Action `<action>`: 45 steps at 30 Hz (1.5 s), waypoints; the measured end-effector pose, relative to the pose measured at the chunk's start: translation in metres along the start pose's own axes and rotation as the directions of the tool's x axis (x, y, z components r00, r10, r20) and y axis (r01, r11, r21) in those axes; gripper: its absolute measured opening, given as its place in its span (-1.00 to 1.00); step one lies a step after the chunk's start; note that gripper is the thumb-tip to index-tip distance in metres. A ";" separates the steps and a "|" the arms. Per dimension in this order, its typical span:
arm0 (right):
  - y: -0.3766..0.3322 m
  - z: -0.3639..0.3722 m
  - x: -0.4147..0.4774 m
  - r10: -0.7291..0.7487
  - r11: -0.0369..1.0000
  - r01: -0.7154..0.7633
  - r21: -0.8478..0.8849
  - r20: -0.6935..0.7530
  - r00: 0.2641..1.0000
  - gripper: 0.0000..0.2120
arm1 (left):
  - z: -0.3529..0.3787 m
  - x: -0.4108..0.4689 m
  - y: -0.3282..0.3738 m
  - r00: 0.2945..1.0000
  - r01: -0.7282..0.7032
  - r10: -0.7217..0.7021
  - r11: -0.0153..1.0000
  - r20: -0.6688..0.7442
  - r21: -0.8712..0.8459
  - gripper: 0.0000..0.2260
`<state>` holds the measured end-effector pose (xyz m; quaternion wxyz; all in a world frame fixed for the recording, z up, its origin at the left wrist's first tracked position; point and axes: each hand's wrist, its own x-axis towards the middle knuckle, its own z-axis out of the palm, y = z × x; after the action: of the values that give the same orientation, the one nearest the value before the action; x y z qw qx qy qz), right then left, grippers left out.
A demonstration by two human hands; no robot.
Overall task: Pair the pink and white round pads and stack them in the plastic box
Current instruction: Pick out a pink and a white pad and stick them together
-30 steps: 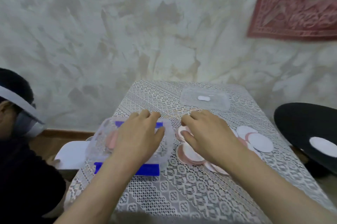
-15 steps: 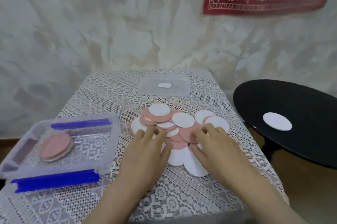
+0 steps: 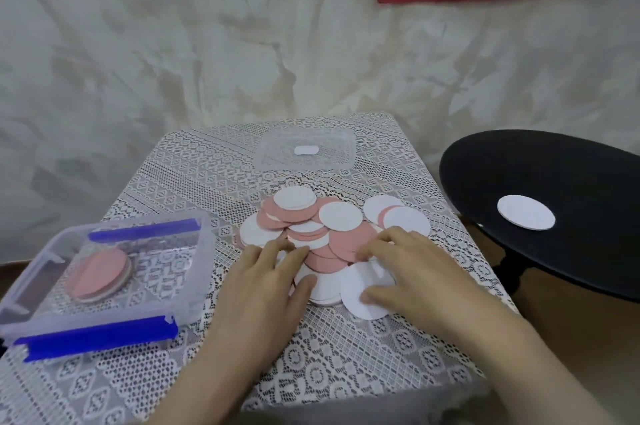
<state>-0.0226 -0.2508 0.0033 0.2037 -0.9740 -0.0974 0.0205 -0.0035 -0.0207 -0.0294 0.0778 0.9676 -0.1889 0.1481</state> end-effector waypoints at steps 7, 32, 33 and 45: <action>-0.011 0.003 0.006 0.087 0.996 -0.087 0.000 -0.019 0.996 -0.59 | -0.001 -0.004 -0.007 1.000 -0.028 0.027 0.995 -0.008 -0.096 -0.61; -0.012 0.004 0.008 0.070 0.885 -0.017 0.465 -0.096 0.993 -0.75 | -0.009 -0.015 -0.007 1.000 0.015 -0.019 0.945 -0.010 -0.326 -0.55; -0.016 0.006 0.008 0.053 0.858 -0.005 0.513 -0.078 0.996 -0.78 | -0.011 -0.014 -0.005 1.000 0.013 -0.020 0.930 -0.016 -0.367 -0.56; -0.029 0.016 0.005 0.052 0.691 0.002 0.723 -0.054 0.997 -0.85 | -0.022 -0.016 0.009 0.992 0.067 -0.122 0.633 -0.014 -0.772 -0.83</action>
<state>-0.0243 -0.2175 0.0007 0.5730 -0.8169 -0.0611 0.0258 -0.0263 -0.0190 -0.0130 0.4956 0.8457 -0.1806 0.0804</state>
